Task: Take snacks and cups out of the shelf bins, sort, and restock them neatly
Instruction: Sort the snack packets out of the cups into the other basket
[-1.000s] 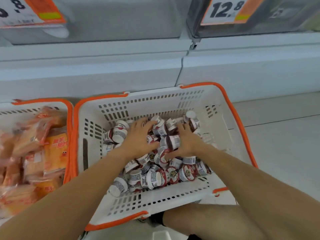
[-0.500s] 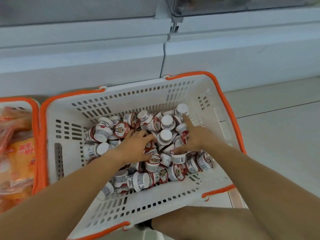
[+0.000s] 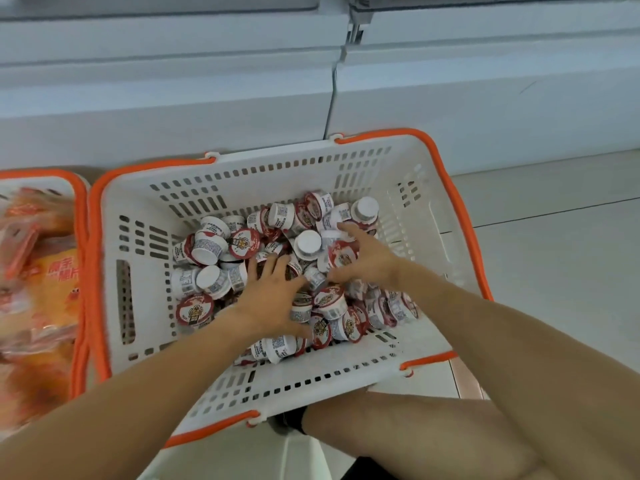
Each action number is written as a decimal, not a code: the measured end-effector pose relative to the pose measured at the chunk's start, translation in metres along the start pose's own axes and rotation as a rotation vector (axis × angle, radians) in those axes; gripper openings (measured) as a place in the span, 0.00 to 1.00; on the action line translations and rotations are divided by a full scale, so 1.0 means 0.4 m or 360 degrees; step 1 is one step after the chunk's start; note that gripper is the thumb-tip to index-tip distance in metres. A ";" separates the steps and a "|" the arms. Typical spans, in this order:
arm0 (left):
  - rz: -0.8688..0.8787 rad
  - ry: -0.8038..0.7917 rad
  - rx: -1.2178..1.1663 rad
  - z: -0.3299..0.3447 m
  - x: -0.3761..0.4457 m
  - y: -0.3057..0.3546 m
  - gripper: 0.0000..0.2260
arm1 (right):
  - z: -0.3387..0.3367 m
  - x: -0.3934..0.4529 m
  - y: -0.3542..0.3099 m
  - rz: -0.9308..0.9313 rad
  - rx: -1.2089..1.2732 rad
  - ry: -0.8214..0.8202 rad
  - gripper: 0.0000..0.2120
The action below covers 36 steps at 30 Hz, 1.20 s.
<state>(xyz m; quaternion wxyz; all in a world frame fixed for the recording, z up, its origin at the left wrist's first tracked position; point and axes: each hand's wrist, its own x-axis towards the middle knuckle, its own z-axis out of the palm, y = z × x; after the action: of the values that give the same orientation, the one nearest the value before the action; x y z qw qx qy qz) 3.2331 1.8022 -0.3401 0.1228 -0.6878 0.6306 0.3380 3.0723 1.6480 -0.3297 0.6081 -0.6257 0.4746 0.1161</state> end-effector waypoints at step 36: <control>-0.0228 0.0369 -0.0010 -0.044 -0.057 -0.120 0.31 | 0.068 -0.021 -0.064 -0.0325 -0.1033 0.0737 0.22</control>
<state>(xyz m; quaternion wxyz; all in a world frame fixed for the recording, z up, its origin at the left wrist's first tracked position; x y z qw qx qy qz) 3.2848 1.8177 -0.3253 0.0708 -0.7658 0.5888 0.2486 3.0985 1.6707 -0.3134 0.2647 -0.8386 0.4729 0.0549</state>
